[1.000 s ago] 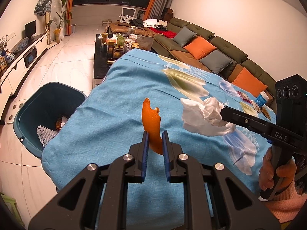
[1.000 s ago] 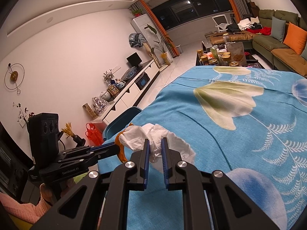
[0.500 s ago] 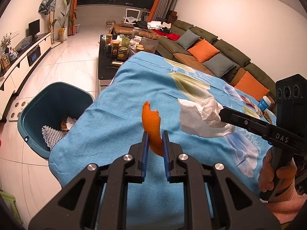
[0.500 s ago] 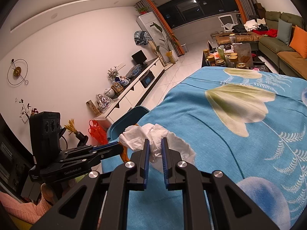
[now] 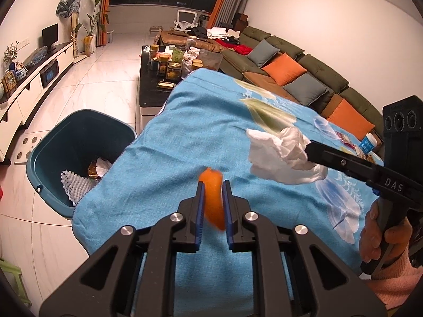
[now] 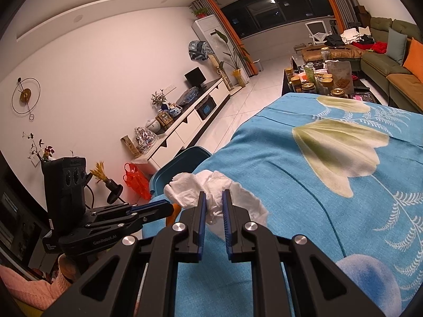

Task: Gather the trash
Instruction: 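Lift the orange peel and tissue and carry both over the teal bin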

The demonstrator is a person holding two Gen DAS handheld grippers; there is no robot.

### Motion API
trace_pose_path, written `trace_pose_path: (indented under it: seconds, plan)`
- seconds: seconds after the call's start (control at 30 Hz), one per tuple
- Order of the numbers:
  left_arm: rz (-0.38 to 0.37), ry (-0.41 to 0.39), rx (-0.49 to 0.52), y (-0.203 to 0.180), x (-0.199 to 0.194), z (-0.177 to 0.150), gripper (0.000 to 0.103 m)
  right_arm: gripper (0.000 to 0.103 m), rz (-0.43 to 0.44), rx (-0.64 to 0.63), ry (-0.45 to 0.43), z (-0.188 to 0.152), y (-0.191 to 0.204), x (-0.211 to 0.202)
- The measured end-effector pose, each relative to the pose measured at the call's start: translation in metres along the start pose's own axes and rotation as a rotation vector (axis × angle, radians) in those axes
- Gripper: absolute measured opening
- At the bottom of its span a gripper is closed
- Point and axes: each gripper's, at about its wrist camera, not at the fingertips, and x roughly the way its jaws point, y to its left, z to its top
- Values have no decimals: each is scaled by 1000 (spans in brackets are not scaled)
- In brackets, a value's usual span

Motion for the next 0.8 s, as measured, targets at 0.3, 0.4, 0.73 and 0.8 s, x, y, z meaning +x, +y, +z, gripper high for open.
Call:
trace_pose_path:
  seconds: [0.3,0.4,0.73,0.8]
  plan:
    - [-7,69,-16,5,23,-12,16,11,-4,7,17,-3,0,5]
    - [1,28,12,0,13,-12,17,11,-4,11,19,-3,-1,5]
    - [54,8,-13,21,8,-8,29,11,0,11,28,-2,0,11]
    - [47,30,-15,21,15,-11,28,11,0,7,31,-2,0,11]
